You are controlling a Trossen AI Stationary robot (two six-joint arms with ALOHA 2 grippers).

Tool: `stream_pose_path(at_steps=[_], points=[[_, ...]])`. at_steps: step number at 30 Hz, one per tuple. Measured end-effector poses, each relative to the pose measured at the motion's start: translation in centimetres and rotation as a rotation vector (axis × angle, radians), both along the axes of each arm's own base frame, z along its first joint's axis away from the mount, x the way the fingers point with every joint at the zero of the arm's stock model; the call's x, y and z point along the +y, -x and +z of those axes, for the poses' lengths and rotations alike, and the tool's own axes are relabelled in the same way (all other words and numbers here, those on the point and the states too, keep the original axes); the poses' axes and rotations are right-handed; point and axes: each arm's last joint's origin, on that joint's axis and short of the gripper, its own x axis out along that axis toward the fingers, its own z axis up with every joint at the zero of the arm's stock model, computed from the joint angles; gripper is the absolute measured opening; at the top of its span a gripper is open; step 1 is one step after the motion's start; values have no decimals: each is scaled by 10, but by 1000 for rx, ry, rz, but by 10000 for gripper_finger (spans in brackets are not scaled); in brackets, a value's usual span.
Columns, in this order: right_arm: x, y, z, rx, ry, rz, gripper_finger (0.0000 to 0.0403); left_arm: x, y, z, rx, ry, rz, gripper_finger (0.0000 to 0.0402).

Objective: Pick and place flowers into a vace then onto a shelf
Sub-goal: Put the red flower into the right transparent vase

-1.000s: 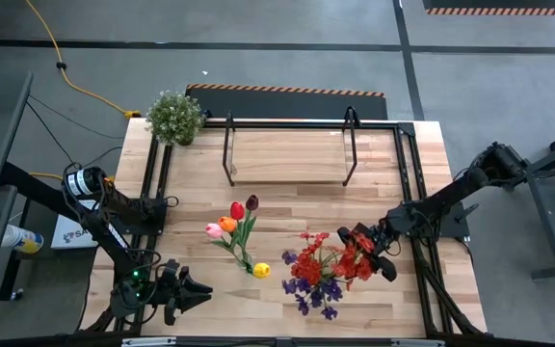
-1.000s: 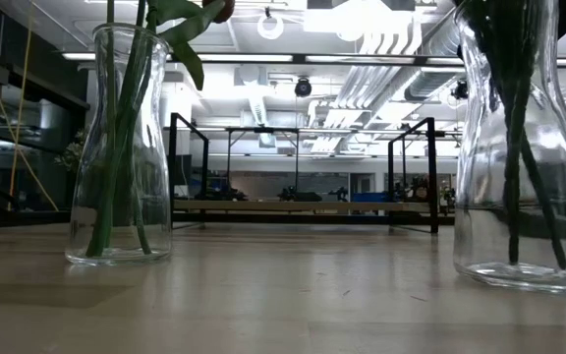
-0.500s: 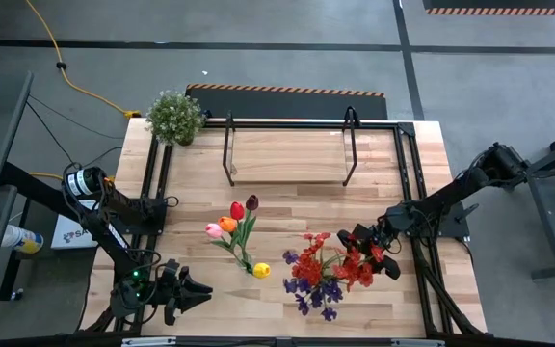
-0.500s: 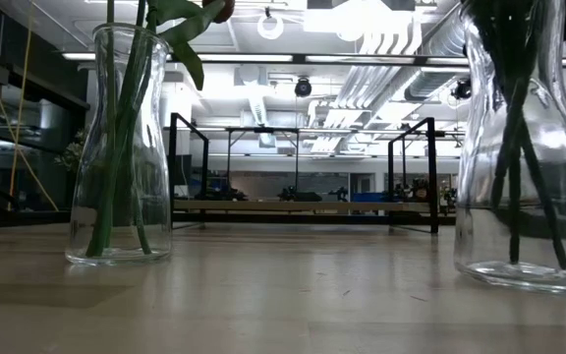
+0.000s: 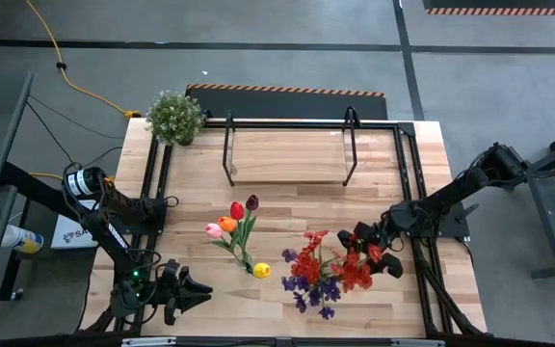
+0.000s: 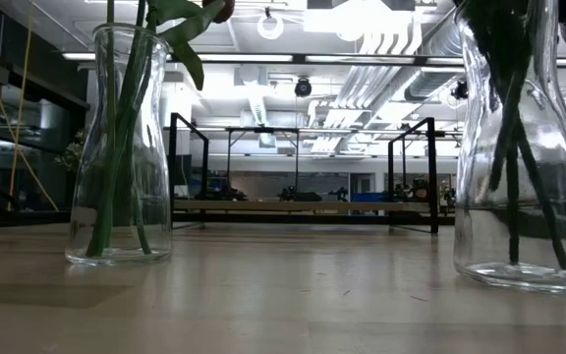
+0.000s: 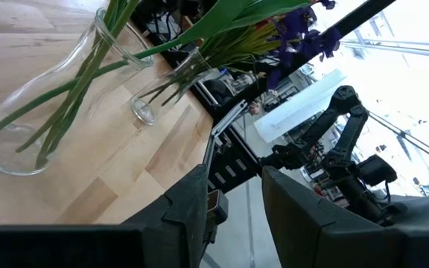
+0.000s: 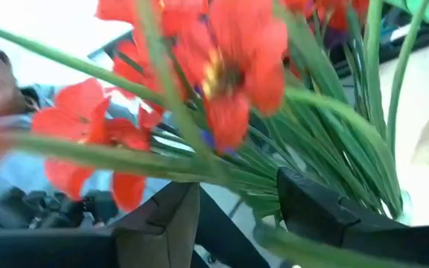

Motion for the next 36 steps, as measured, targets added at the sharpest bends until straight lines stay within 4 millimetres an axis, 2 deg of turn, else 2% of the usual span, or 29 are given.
stream_pose_path(at_steps=[13,24,31,36], points=[[-4,-1,3,3,-40,18,176,0,0,0,0,0,0,163],[-4,0,10,-62,-67,11,179,0,0,0,0,0,0,163],[-4,-1,7,-9,-85,18,179,0,0,0,0,0,0,163],[-4,0,11,-37,-116,28,179,0,0,0,0,0,0,163]])
